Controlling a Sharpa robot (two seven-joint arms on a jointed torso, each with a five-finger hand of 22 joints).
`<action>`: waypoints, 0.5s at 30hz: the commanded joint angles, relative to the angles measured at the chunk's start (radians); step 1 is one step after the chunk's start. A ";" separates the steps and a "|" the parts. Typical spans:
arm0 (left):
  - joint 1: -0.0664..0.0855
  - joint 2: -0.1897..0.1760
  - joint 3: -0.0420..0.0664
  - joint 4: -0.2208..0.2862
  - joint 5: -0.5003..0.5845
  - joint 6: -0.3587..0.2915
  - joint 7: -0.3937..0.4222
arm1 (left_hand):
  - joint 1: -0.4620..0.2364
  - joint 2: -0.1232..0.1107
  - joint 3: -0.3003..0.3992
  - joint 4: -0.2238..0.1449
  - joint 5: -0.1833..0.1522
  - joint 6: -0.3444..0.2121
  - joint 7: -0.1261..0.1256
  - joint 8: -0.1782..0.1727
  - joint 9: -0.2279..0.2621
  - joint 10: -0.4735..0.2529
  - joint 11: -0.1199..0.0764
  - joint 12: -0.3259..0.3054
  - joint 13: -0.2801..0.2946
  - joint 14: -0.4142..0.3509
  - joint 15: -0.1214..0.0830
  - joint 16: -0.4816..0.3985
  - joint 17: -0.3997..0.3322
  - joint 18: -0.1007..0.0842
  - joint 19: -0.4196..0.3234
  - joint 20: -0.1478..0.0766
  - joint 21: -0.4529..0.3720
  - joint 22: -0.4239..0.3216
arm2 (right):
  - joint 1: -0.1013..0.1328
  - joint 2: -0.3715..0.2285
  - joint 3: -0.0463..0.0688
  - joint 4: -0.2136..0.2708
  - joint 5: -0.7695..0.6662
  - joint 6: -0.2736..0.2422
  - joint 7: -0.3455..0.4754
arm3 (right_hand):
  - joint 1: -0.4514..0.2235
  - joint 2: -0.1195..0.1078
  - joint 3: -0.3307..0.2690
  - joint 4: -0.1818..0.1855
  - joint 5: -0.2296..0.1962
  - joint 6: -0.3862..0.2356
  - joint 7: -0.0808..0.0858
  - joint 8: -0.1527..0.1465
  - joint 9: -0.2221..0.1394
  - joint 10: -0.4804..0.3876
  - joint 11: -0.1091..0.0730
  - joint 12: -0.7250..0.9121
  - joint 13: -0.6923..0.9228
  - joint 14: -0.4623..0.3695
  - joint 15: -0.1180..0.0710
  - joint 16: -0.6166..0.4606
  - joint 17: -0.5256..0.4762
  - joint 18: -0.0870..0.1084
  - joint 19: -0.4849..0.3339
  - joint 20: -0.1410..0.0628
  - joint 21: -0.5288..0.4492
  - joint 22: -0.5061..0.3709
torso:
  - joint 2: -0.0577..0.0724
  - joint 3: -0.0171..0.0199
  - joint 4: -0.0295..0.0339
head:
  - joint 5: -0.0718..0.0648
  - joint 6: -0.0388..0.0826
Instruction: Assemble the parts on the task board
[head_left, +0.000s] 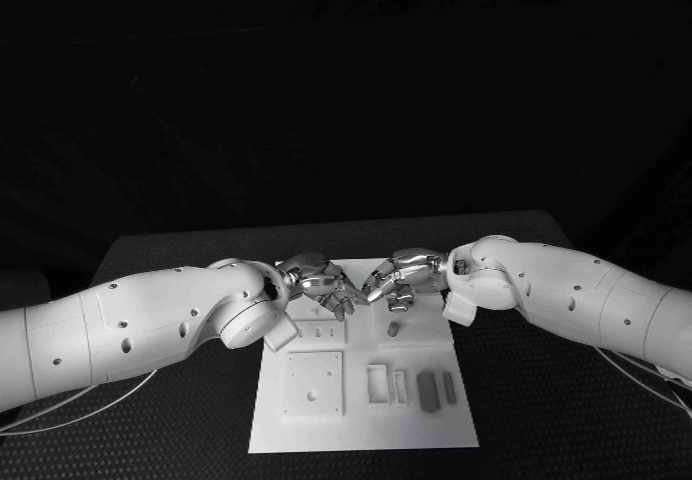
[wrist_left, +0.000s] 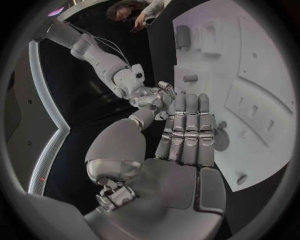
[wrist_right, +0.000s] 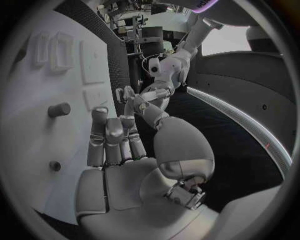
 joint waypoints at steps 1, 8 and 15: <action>-0.001 0.002 -0.001 0.002 -0.008 0.019 -0.003 | 0.001 0.009 0.007 0.002 0.007 0.020 -0.012 0.004 0.014 0.006 0.000 0.007 -0.002 0.008 0.002 0.005 0.001 -0.015 0.005 -0.001 0.005 0.002 | 0.001 0.002 0.002 0.001 0.009 -0.002 0.016 | 0.004 -0.001 0.003 0.001 0.004 0.009 0.006 0.005 0.030 0.000 -0.006 0.004 0.001 0.001 -0.006 0.003 0.001 0.012 0.004 -0.006 0.004 0.018 | 0.000 0.0004 -0.0006 | 0.000 -0.001; -0.001 0.001 -0.001 0.003 -0.008 0.018 -0.005 | -0.013 0.019 0.012 -0.001 0.020 0.030 -0.013 0.008 0.022 0.017 -0.005 0.014 0.000 0.014 -0.002 0.011 0.006 -0.015 0.010 -0.005 0.007 0.007 | 0.001 0.002 0.002 0.003 0.019 -0.015 0.013 | 0.002 -0.001 0.003 0.002 0.004 0.007 0.007 0.005 0.033 -0.001 -0.006 0.003 0.000 0.000 -0.006 0.002 0.000 0.012 0.004 -0.005 0.003 0.017 | 0.000 0.0004 -0.0009 | 0.000 -0.001; -0.001 -0.003 -0.001 -0.002 -0.001 -0.005 -0.012 | -0.028 0.021 0.016 -0.005 0.050 0.040 -0.017 0.013 0.037 0.028 -0.011 0.025 0.005 0.017 -0.005 0.016 0.013 -0.015 0.014 -0.008 0.008 0.016 | 0.001 -0.003 0.002 0.003 0.038 -0.038 0.003 | -0.047 -0.051 -0.021 0.016 0.003 -0.016 0.014 -0.010 0.035 -0.009 0.000 -0.007 -0.006 -0.005 -0.002 -0.006 -0.003 0.012 0.001 0.002 -0.002 0.015 | 0.000 0.0012 -0.0009 | 0.002 0.002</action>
